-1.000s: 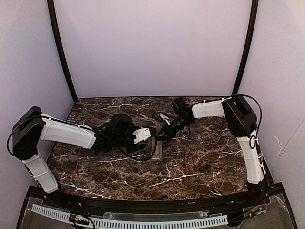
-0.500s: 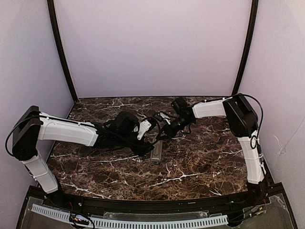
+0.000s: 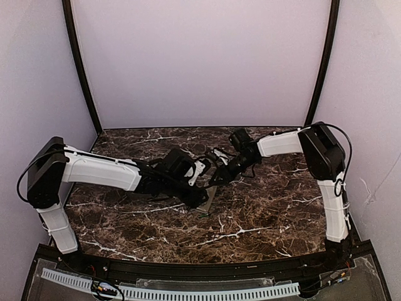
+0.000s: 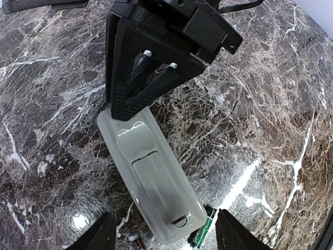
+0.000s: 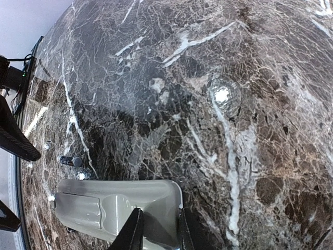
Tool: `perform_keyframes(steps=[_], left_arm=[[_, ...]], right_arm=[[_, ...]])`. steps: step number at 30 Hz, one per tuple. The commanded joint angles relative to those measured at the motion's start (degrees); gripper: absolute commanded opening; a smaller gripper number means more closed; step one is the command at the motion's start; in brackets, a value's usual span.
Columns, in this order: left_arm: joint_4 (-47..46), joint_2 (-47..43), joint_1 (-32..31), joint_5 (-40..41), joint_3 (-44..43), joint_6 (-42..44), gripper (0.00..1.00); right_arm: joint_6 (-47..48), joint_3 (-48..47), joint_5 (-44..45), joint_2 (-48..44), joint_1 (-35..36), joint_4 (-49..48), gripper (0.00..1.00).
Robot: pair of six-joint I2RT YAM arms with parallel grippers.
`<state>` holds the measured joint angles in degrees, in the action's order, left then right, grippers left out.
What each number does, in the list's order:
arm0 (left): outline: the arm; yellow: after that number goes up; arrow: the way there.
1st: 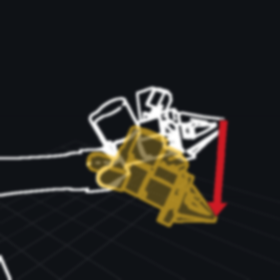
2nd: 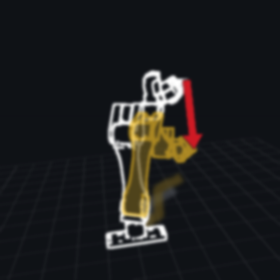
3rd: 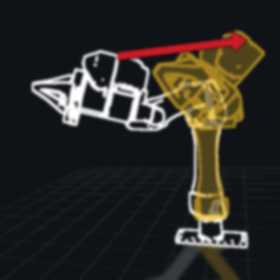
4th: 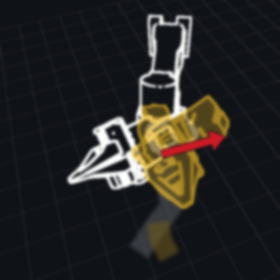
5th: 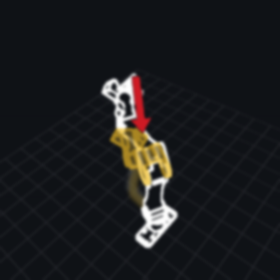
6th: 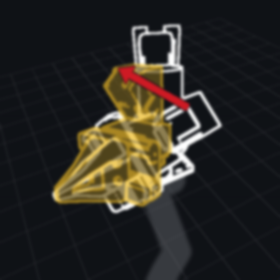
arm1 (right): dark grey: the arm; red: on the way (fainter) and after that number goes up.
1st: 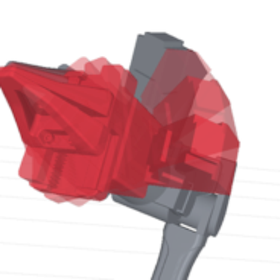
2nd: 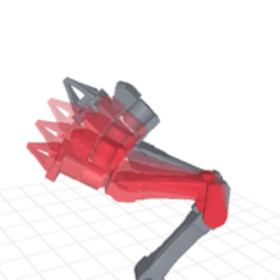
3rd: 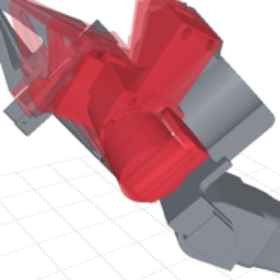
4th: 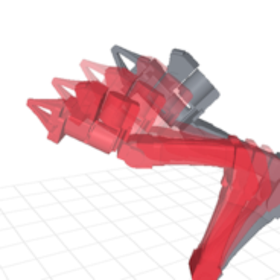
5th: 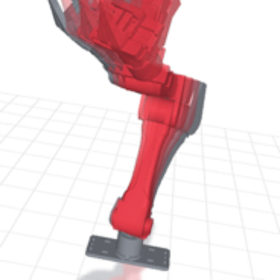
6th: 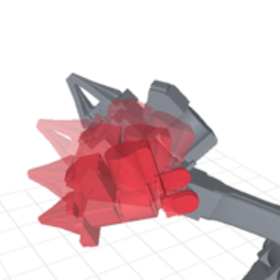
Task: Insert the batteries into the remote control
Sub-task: Adjust the remote control at the center of the board, then remove the battery cover from the remote control.
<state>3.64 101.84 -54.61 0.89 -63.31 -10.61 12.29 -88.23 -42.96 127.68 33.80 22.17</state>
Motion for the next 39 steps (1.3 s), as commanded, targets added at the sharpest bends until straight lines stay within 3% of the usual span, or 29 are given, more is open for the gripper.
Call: perform_keyframes(steps=[1,9,22,39], left_arm=[[4.21,2.07,-0.32,-0.70,-2.89,-0.91,0.65],[6.37,4.71,-0.39,-0.72,-5.32,0.27,0.59],[7.92,7.35,-0.32,-4.82,-7.18,1.21,0.40],[10.58,8.73,-0.24,0.67,-8.56,2.09,0.26]], right_arm=[[-1.45,4.37,3.90,-0.92,0.34,4.84,0.23],[-2.96,7.19,4.93,-2.79,0.38,4.15,0.22],[-3.59,10.59,5.34,-4.57,0.23,3.21,0.22],[-3.42,11.06,5.51,-4.54,0.12,3.18,0.21]])
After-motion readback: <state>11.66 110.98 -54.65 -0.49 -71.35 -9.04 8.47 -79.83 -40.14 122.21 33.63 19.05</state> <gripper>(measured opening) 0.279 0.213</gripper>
